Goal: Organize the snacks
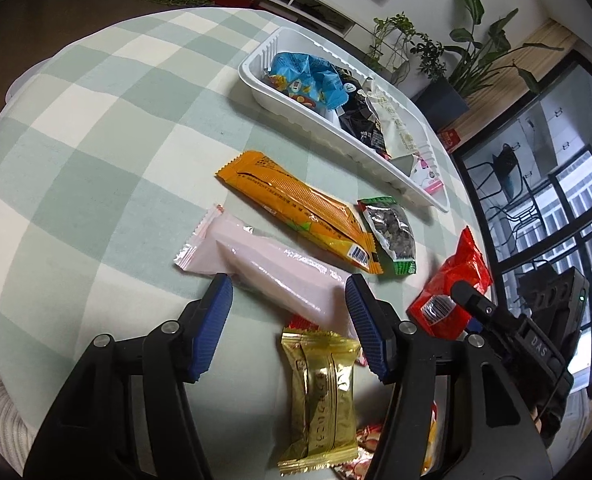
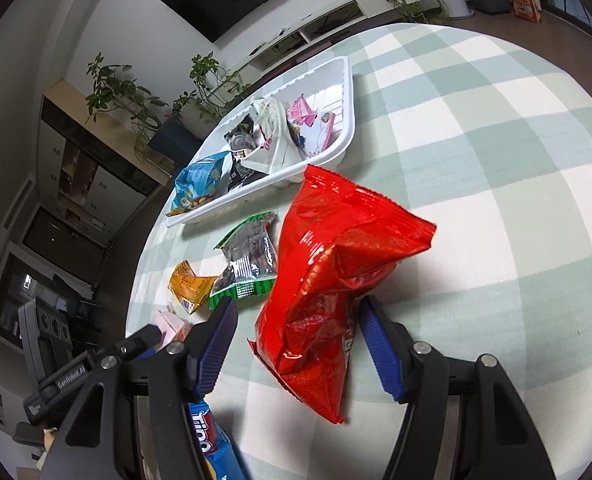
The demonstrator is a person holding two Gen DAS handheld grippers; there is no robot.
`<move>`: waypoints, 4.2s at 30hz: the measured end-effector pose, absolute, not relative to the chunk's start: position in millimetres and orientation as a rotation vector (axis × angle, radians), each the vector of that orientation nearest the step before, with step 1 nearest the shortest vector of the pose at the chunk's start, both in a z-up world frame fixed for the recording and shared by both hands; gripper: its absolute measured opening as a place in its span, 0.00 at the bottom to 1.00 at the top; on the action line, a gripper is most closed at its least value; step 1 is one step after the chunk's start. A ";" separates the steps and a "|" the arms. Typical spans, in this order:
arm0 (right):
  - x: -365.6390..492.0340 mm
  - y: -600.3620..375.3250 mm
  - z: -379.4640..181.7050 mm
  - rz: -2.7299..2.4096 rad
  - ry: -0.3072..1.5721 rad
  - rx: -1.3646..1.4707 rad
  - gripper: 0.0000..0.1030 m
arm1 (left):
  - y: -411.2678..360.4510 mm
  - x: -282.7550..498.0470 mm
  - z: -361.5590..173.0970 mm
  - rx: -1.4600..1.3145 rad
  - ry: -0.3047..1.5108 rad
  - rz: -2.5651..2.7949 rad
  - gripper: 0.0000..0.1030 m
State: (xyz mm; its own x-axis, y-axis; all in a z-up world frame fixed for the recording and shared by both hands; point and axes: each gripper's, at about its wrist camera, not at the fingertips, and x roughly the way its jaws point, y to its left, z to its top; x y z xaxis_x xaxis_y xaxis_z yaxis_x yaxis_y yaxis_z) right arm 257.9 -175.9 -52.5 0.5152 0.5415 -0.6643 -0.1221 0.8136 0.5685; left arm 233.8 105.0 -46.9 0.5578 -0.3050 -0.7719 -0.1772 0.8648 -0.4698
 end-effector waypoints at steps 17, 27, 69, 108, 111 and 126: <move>255.5 -165.4 -47.4 0.394 0.946 0.396 0.65 | 88.0 255.1 -47.5 -0.373 0.974 -0.002 0.49; 256.5 -157.4 -45.0 0.385 0.942 0.305 0.63 | 101.2 259.9 -50.5 -0.316 0.961 -0.016 0.26; 253.9 -174.0 -46.4 0.451 0.924 0.424 0.33 | 104.2 257.4 -48.3 -0.220 0.961 -0.017 0.42; 253.9 -187.4 -38.7 0.557 0.908 0.611 0.34 | 143.4 233.9 -24.5 -0.466 0.856 -0.101 0.22; 258.6 -188.3 -33.1 0.568 0.902 0.622 0.34 | 143.2 238.7 -13.4 -0.474 0.837 -0.119 0.22; 315.9 -191.4 -0.7 0.555 0.843 0.582 0.34 | 145.2 292.9 23.1 -0.446 0.796 -0.154 0.22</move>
State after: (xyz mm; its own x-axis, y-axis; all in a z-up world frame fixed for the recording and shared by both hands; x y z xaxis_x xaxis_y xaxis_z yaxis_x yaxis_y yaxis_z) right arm 315.9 -191.4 -0.7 0.5456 0.6566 -0.5208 -0.2186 0.7114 0.6679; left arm 292.9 145.2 23.1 0.6942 -0.2982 -0.6551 -0.0325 0.8963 -0.4423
